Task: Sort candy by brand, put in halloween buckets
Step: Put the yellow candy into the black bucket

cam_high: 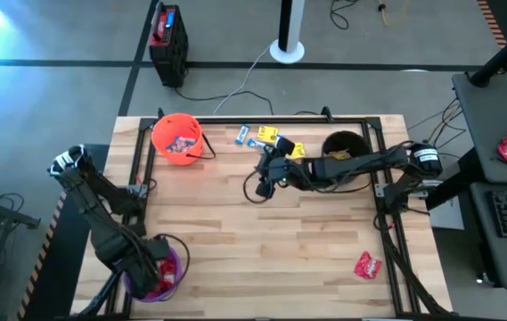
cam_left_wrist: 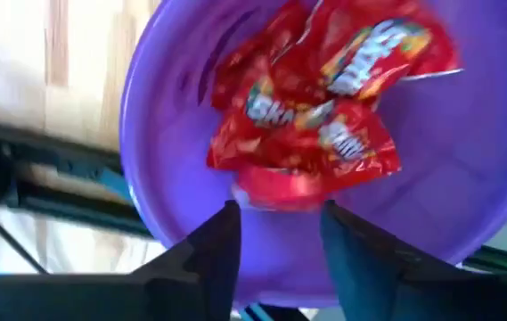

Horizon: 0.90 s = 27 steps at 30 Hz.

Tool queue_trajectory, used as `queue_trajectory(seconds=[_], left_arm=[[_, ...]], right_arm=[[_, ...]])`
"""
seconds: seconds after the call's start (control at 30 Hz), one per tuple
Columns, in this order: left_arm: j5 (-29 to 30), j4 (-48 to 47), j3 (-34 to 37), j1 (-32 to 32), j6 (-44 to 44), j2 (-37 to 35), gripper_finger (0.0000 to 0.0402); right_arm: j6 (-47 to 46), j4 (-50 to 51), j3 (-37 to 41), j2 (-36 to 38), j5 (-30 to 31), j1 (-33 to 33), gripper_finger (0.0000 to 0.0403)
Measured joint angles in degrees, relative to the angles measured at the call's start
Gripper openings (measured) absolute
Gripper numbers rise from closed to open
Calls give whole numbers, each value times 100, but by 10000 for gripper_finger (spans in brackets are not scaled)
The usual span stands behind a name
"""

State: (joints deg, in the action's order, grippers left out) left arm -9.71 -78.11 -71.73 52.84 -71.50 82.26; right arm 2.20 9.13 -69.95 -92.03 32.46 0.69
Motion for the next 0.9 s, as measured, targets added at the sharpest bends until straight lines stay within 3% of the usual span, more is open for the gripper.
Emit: queue_trajectory(seconds=[0.07,0.17,0.33,0.5,0.6,0.8,0.9], left_arm=[[323,-6,-146,1,226,41,150],[1515,-28,-464,-1,699,35,160],[3853,-36,-791,36,2220,-46,162],[5465,-115,-572,0,3085,-253,162],[6072,-148,-302,-11,3074,-447,162],[6497,-133,337,-11,2518,-869,162],[6784,-121,630,-14,2266,-1030,162]], right_arm=[[-178,206,0,0,-3,207,196],[-591,710,0,2,-86,700,193],[-1387,1077,-1,-81,-1401,1857,186],[-1614,1266,-76,-451,-2255,2649,175],[-1492,1768,-487,-790,-2434,2757,169],[-1319,3658,-1535,-1519,-2107,2745,162],[-1344,3933,-1665,-1741,-2088,2749,165]])
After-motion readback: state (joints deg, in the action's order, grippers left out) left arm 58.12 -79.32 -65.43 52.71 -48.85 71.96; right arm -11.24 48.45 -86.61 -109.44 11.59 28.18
